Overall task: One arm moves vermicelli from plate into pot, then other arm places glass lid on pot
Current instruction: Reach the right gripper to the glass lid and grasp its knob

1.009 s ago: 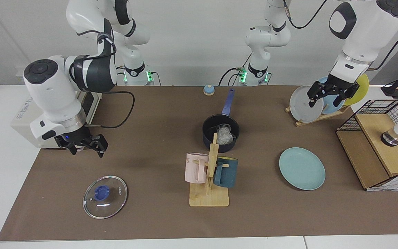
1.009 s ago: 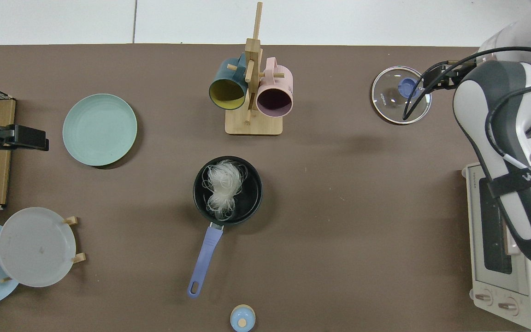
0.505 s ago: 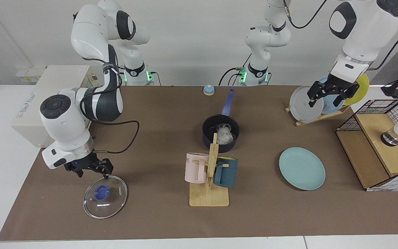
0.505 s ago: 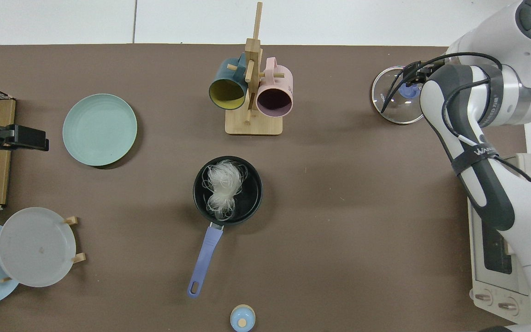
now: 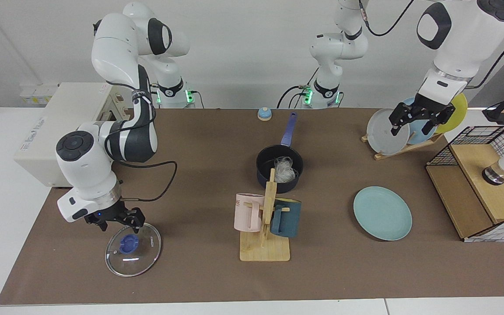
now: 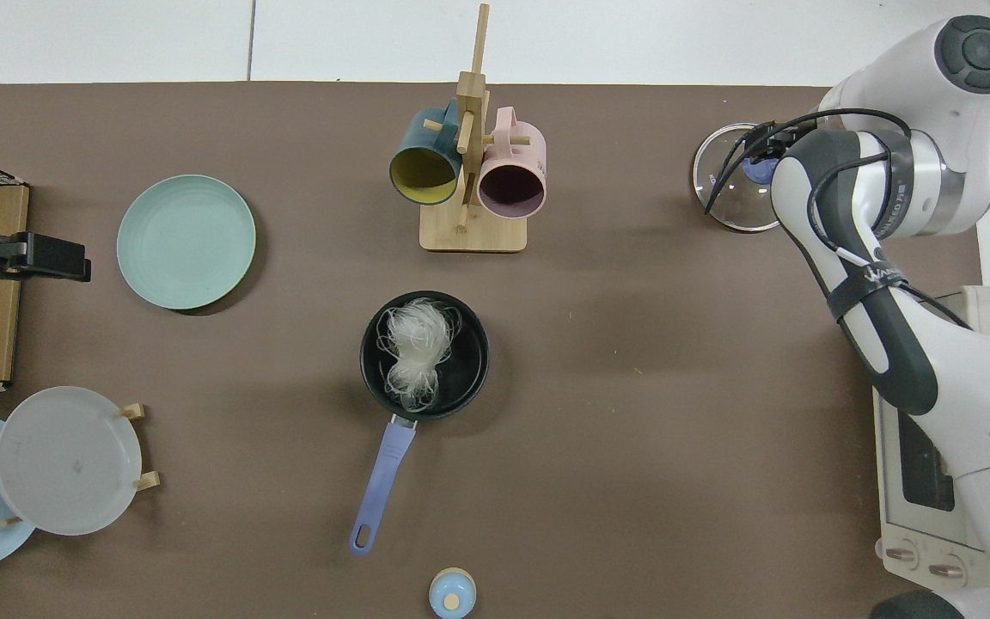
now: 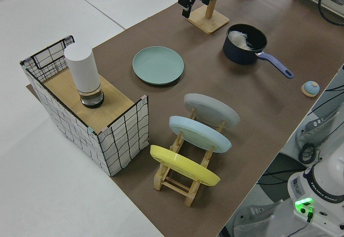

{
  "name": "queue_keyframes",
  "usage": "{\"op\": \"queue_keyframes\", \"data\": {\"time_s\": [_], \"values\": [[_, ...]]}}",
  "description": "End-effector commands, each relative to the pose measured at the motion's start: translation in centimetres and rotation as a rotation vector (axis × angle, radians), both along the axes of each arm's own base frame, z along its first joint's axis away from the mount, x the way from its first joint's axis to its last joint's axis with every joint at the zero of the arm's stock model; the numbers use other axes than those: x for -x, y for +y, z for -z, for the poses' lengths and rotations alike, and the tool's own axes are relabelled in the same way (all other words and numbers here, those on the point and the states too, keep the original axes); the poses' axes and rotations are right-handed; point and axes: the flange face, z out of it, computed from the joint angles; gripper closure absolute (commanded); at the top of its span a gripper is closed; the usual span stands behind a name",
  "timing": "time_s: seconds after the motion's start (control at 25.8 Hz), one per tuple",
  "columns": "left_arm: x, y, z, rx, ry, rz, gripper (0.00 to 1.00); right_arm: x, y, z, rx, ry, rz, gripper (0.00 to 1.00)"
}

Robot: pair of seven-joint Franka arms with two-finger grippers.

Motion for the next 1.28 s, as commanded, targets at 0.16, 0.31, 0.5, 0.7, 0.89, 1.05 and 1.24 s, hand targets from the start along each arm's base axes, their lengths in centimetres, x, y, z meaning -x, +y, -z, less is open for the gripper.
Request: {"op": "queue_keyframes", "data": {"time_s": [0.16, 0.31, 0.5, 0.7, 0.89, 1.05, 1.24], "values": [[0.8, -0.1, -0.3, -0.007, 0.01, 0.006, 0.0, 0.5, -0.1, 3.5, -0.019, -0.029, -0.049, 0.03], [0.8, -0.1, -0.3, -0.007, 0.01, 0.006, 0.0, 0.5, 0.4, 3.8, -0.021, -0.03, -0.056, 0.04], [0.8, -0.1, -0.3, -0.007, 0.01, 0.006, 0.0, 0.3, 0.2, 3.8, -0.016, -0.059, -0.066, 0.04], [0.8, -0.1, -0.3, -0.007, 0.01, 0.006, 0.0, 0.2, -0.4, 5.2, -0.011, -0.065, -0.091, 0.05], [0.8, -0.1, -0.3, -0.007, 0.008, 0.006, 0.0, 0.4, -0.3, 6.3, -0.011, -0.068, -0.092, 0.07], [0.8, -0.1, -0.3, -0.007, 0.01, 0.006, 0.0, 0.5, 0.0, 6.5, -0.012, -0.065, -0.094, 0.31], [0.8, -0.1, -0.3, -0.007, 0.01, 0.006, 0.0, 0.4, 0.3, 6.4, -0.014, -0.067, -0.091, 0.77]]}}
